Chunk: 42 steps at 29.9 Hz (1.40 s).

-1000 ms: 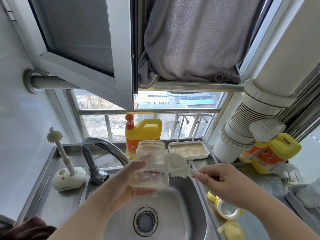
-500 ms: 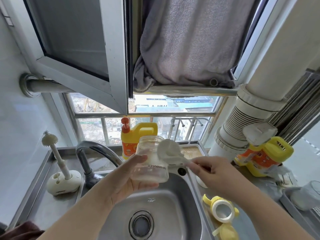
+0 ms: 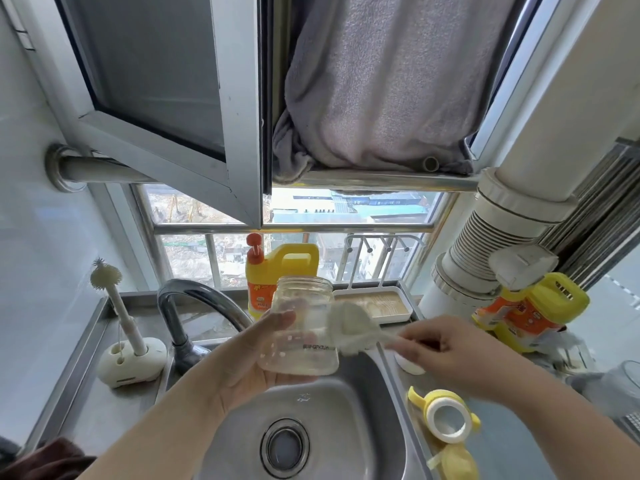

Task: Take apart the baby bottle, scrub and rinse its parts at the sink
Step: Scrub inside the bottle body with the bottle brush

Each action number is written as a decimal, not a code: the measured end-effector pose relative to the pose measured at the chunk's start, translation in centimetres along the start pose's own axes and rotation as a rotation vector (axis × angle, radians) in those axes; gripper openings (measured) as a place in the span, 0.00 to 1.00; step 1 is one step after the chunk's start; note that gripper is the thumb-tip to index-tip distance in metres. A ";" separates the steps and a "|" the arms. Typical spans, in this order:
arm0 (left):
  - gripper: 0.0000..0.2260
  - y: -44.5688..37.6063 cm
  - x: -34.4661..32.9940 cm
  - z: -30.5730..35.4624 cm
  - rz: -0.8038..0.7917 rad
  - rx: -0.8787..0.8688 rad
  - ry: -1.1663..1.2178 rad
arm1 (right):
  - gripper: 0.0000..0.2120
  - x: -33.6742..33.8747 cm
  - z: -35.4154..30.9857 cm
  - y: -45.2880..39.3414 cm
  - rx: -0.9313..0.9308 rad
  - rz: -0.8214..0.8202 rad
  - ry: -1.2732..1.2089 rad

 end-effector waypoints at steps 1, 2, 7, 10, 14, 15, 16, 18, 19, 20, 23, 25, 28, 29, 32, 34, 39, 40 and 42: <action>0.46 0.0 -0.2 -0.1 -0.002 -0.002 -0.013 | 0.11 0.0 0.1 -0.3 -0.010 0.069 0.008; 0.45 -0.2 -0.4 -0.1 -0.003 -0.009 -0.029 | 0.12 -0.2 0.0 -0.6 0.004 0.124 0.009; 0.32 -0.3 -0.6 0.1 0.019 -0.067 -0.117 | 0.11 -0.8 -0.9 0.0 0.060 -0.034 -0.009; 0.32 -0.3 -0.5 -0.2 0.003 -0.064 -0.099 | 0.10 0.1 -0.1 -0.5 -0.006 0.109 0.043; 0.31 -0.7 -0.5 -0.5 0.010 -0.062 -0.066 | 0.11 -1.0 -1.0 -0.9 0.098 0.083 -0.028; 0.31 -0.7 -0.5 -0.4 0.026 -0.067 -0.057 | 0.11 -1.1 -1.1 -0.5 0.103 0.021 -0.040; 0.31 -0.6 -0.5 -0.3 0.047 -0.069 -0.042 | 0.12 -0.9 -0.8 0.0 0.102 -0.003 -0.042; 0.30 -0.6 -0.4 -0.2 0.093 -0.054 0.023 | 0.18 -0.7 0.4 0.3 0.078 0.075 -0.010; 0.29 -0.8 -0.5 -0.3 0.103 -0.021 0.052 | 0.18 -0.9 0.8 0.4 0.071 0.146 -0.012; 0.29 -0.9 -0.8 -0.5 0.107 0.031 0.070 | 0.14 -1.3 1.1 0.3 0.074 0.194 -0.041; 0.28 -1.5 -1.5 -1.1 0.106 0.135 0.088 | 0.08 -3.0 1.0 0.3 0.119 0.228 -0.094; 0.32 -1.7 -1.6 -1.3 0.096 0.134 0.088 | 0.07 -3.0 1.3 0.4 0.121 0.246 -0.099; 0.44 -1.6 -1.5 -1.5 0.057 0.114 0.074 | 0.12 -2.7 1.9 0.7 0.097 0.250 -0.152; 0.47 -1.7 -1.5 -1.7 0.043 0.112 0.056 | 0.13 -2.7 2.1 0.8 0.090 0.255 -0.168; 0.50 -1.6 -1.6 -1.8 0.008 0.082 -0.009 | 0.11 -2.7 2.4 1.0 0.078 0.256 -0.191; 0.50 -1.4 -1.6 -1.7 -0.020 0.056 -0.078 | 0.15 -2.6 2.5 1.1 0.071 0.258 -0.184; 0.44 -1.5 -1.4 -2.1 0.050 0.011 -0.293 | 0.12 -2.5 2.5 1.1 0.082 0.318 -0.158; 0.42 -1.6 -1.4 -2.2 0.077 0.007 -0.319 | 0.08 -2.6 2.5 1.0 0.092 0.332 -0.149; 0.38 -1.8 -1.3 -2.4 0.135 0.016 -0.344 | 0.08 -2.8 2.4 1.2 0.127 0.300 -0.096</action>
Point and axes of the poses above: each hand's wrist, its own y-axis away from the middle knuckle, its own x-axis out of the back of the hand, z = x × y, the point moved 1 cm from there along -y, towards the middle knuckle, and after that the axes turned 2 degrees about -x, right-handed, at the moved point
